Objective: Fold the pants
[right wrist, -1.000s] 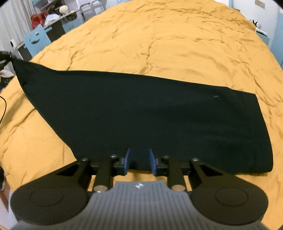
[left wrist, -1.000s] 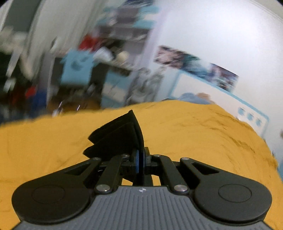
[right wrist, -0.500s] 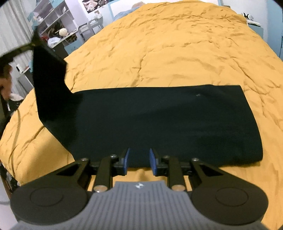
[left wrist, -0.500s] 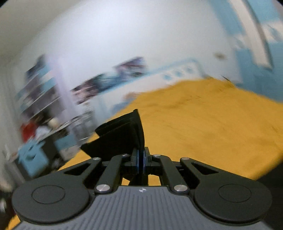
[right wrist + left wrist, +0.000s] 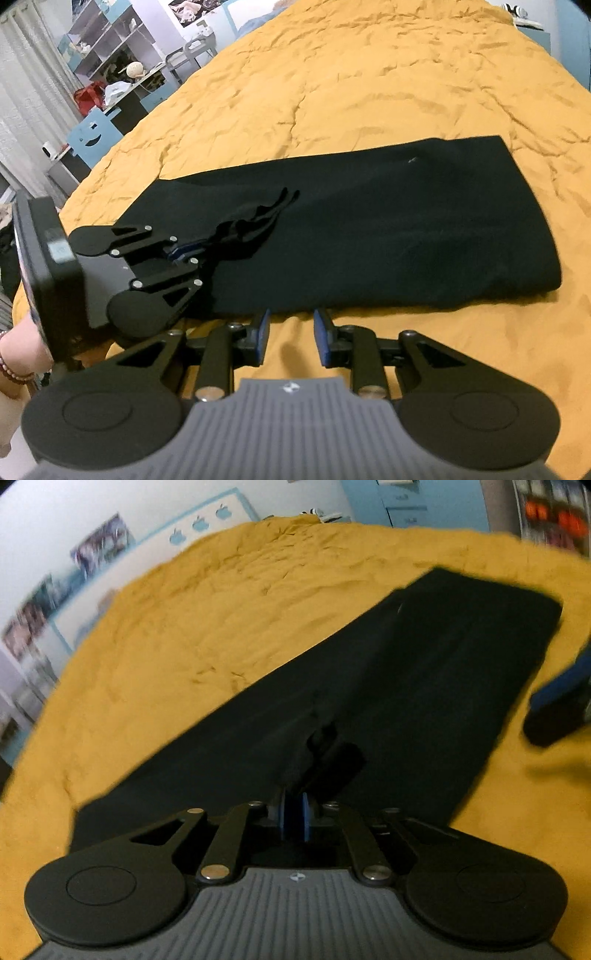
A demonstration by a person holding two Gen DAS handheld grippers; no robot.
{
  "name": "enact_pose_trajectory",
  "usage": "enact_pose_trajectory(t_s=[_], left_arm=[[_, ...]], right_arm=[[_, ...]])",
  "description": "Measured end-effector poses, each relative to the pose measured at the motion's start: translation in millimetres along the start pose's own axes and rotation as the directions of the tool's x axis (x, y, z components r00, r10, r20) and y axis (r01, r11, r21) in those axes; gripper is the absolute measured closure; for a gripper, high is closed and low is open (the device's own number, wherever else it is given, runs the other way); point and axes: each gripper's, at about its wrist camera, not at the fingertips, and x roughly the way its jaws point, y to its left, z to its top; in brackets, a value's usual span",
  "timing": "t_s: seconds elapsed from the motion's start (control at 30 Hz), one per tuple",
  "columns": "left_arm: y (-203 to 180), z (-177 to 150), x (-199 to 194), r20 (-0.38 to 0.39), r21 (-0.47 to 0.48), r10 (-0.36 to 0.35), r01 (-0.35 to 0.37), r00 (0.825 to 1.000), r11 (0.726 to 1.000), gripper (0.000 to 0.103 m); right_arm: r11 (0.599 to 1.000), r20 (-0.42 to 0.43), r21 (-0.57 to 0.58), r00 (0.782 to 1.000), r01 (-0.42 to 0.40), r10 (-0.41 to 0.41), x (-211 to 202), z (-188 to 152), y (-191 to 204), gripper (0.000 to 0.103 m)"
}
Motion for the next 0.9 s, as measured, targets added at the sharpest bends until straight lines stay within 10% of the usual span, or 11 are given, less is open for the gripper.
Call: enact_pose_trajectory(t_s=[0.33,0.73,0.9], left_arm=[[37.7,-1.7,-2.6,0.096,-0.329,-0.368,0.378,0.925,0.865,0.094],[144.0,-15.0,7.3,0.1,-0.611,-0.087,0.13,0.991,0.781,0.094],[165.7,-25.6,13.1,0.082,-0.653,-0.029,0.076,0.996,0.753,0.094]], right_arm=[[0.994,0.012,0.064,0.996,-0.094,0.093,9.5,13.4,-1.5,0.065],[0.898,0.013,0.355,0.962,-0.258,0.272,102.2,69.7,-23.2,0.052],[0.846,0.001,0.443,0.944,-0.297,0.331,140.6,72.2,-29.9,0.074]])
